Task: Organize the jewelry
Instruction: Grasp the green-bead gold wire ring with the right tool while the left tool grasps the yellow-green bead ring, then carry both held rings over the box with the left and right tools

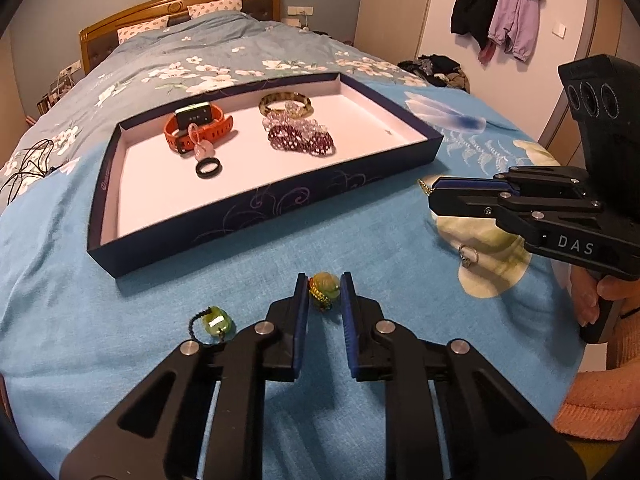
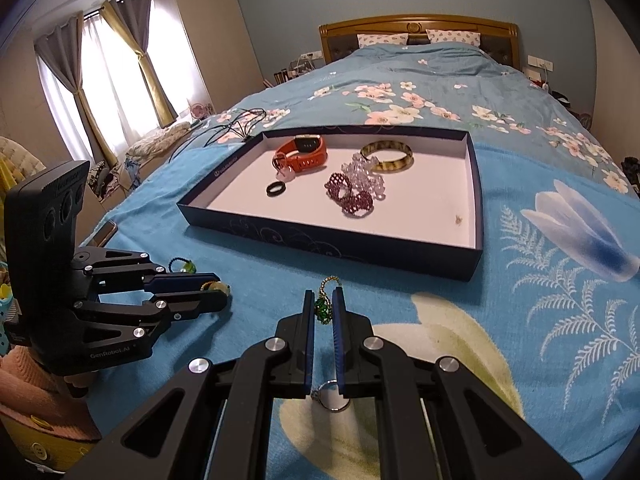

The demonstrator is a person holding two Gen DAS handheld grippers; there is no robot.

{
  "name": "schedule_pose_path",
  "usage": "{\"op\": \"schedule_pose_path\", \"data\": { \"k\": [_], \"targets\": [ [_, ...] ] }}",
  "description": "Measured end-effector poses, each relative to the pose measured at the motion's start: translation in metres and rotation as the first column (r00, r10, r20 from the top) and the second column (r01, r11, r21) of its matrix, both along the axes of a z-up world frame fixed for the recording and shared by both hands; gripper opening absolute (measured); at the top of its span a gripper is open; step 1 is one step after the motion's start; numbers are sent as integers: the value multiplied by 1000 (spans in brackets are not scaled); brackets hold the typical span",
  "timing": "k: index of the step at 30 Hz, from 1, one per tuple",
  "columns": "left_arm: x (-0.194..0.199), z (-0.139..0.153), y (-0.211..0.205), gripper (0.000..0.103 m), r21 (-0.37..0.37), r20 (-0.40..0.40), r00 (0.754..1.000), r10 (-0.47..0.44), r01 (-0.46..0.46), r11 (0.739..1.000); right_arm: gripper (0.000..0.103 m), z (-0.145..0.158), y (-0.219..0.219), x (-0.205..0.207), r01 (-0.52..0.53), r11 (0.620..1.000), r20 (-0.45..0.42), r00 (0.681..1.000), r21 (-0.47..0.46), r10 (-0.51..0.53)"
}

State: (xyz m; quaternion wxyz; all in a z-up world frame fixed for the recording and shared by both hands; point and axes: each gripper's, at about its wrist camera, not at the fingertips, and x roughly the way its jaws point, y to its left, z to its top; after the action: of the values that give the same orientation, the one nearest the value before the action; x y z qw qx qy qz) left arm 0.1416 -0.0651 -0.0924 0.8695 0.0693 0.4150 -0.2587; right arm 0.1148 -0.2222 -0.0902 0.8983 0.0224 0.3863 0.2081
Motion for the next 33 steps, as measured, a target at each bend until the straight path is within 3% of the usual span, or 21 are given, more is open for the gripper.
{"op": "schedule_pose_path", "data": {
  "k": [15,33],
  "targets": [
    [4,39,16,16,-41,106,993,44,-40,998,7,19,4,7,-21,1000,72,997,10,21],
    [24,49,23,16,-47,146,986,86,-80,996,7,27,10,29,-34,999,97,995,20,32]
  ]
}}
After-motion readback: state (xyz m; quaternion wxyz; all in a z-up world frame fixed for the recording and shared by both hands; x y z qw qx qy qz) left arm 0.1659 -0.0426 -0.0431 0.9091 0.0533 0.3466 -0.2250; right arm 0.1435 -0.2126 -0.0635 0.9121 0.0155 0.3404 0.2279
